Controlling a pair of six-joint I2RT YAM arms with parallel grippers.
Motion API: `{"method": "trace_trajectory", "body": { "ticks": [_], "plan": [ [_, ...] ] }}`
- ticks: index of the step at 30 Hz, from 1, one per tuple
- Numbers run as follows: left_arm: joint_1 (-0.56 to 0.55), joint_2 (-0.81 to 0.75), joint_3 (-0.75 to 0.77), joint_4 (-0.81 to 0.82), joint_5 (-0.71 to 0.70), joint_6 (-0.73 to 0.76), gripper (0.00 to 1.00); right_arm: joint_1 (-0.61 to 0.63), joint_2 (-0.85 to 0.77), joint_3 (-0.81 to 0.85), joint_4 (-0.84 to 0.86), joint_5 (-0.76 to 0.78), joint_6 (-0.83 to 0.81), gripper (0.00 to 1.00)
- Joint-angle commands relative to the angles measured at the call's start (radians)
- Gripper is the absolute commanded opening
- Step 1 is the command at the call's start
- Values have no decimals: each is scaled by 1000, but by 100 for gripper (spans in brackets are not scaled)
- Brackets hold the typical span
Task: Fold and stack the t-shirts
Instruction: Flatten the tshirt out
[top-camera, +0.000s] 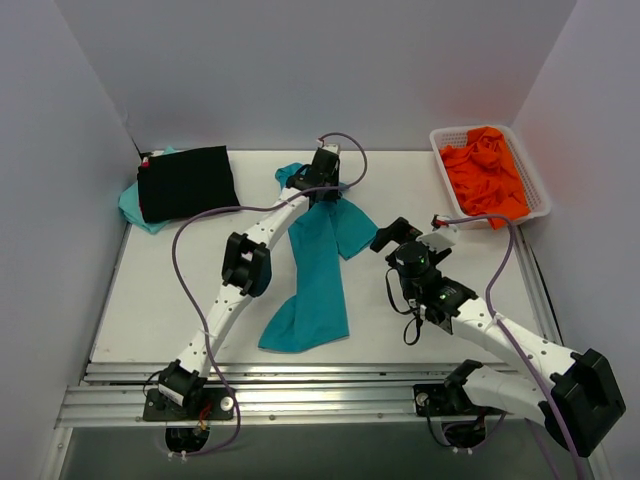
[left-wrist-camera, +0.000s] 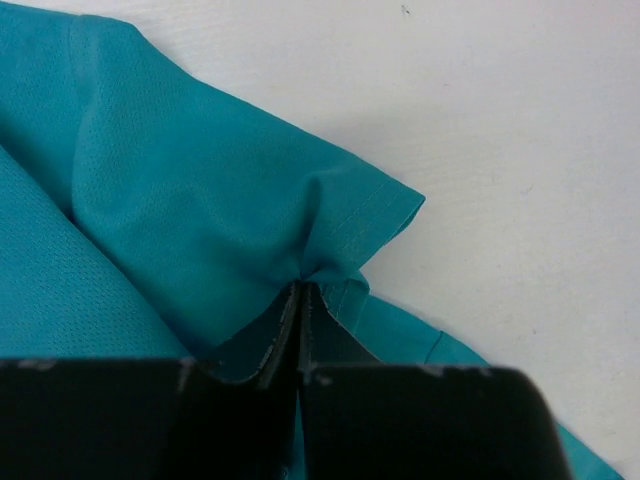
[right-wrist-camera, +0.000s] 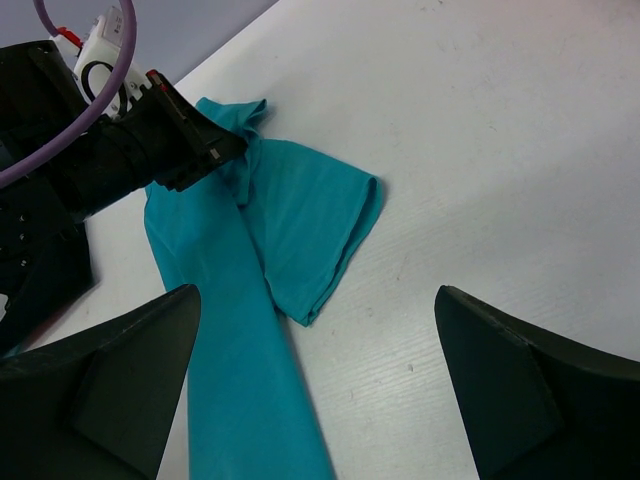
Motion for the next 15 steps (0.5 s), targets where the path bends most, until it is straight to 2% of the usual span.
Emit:
{"method": "trace_trajectory", "body": {
  "ticks": [1, 6, 8, 11, 15],
  "plan": [
    [8, 12, 38, -33, 21, 9, 6, -8, 7, -6, 39, 8, 2, 100],
    [8, -3, 21, -20, 47, 21, 2, -8, 19, -12, 51, 20, 0, 99],
    [11, -33, -60, 43, 67, 24, 2, -9, 30, -14, 56, 24, -3, 99],
    [16, -151, -241, 164, 108, 0, 2, -9, 49, -12, 68, 38, -10, 99],
    [19, -352, -364, 266, 119, -5, 2, -9, 75, 0, 70, 55, -21, 99]
  ]
}}
